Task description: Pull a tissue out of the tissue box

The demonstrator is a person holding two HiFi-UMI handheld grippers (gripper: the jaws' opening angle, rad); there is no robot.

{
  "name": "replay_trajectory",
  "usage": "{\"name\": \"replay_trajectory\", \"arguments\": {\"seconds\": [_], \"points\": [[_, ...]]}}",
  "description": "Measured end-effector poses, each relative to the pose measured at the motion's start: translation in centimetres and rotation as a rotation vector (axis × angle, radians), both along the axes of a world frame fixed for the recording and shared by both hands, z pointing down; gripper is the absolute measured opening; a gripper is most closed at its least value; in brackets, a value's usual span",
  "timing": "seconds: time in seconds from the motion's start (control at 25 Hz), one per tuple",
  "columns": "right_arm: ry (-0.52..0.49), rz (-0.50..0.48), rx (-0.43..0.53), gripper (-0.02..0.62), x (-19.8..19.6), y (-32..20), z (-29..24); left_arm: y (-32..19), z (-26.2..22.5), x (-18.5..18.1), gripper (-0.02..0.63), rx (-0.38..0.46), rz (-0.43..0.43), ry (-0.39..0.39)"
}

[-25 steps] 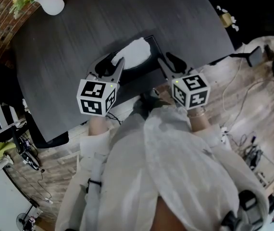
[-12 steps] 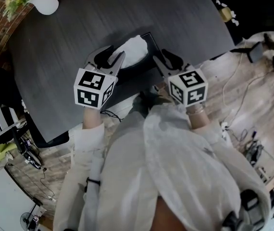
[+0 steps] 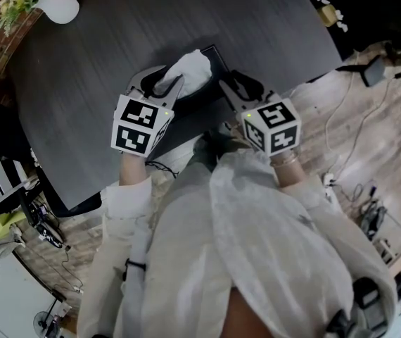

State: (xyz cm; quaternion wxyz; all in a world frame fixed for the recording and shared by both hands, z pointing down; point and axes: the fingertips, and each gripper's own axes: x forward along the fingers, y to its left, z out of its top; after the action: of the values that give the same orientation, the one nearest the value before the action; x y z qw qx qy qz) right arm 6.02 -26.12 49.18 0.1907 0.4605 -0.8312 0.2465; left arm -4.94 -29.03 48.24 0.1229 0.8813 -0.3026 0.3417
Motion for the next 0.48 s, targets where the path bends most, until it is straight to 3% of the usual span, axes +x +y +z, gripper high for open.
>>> {"name": "replay_trajectory", "arguments": {"seconds": [0.16,0.48], "points": [[0.006,0.000,0.014,0.110,-0.02,-0.04,0.00,-0.39,0.14,-0.12,0.130,0.018,-0.007,-0.022],[0.030,-0.007,0.030,0.110,-0.04,-0.04,0.08,-0.55,0.17,-0.19,0.057,0.040,-0.006,-0.044]]}}
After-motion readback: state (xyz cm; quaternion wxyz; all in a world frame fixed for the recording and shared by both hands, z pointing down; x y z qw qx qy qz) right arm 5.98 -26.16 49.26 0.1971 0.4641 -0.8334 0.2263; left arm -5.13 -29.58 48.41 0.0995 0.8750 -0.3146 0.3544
